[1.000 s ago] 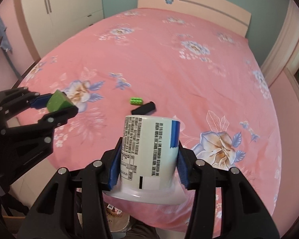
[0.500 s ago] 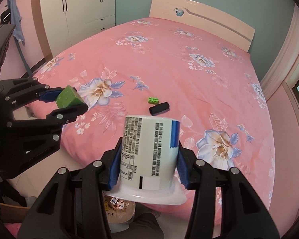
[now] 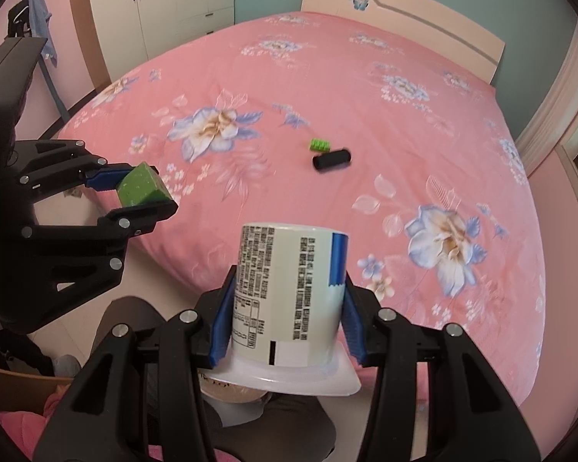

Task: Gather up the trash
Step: 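Carry the green block and clear cup with both tools over the trash bin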

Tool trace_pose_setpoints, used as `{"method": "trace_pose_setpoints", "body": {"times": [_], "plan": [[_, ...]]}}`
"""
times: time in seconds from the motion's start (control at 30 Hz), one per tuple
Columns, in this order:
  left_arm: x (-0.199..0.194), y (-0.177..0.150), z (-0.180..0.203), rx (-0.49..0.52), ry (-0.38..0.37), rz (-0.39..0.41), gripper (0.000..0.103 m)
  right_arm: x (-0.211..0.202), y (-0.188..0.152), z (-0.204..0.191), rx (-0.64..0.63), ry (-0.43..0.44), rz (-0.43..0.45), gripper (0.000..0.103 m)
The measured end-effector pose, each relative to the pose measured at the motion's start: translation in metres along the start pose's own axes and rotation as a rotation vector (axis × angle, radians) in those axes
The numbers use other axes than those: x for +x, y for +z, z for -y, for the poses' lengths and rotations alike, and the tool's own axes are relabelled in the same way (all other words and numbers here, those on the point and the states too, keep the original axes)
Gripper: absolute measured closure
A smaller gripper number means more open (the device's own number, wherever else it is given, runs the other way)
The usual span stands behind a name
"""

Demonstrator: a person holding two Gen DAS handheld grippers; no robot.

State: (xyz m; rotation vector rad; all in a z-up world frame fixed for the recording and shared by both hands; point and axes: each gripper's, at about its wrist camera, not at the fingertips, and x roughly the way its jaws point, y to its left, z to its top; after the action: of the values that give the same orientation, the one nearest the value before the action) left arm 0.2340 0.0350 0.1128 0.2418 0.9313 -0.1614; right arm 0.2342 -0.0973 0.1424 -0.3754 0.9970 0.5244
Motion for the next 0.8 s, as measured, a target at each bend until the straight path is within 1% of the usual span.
{"method": "trace_pose_setpoints", "body": {"times": [0.17,0.4,0.8], "plan": [[0.016,-0.021,0.005,-0.005,-0.020,-0.042,0.071,0.020,-0.020,-0.008,0.005,0.031,-0.041,0.054],[0.041,-0.049,0.016,-0.001,-0.043,-0.099,0.071,0.061,-0.051,-0.021,0.005,0.063,-0.124,0.054],[0.094,-0.094,0.038,0.005,-0.095,-0.211,0.071,0.120,-0.098,-0.037,0.016,0.125,-0.219,0.054]]}}
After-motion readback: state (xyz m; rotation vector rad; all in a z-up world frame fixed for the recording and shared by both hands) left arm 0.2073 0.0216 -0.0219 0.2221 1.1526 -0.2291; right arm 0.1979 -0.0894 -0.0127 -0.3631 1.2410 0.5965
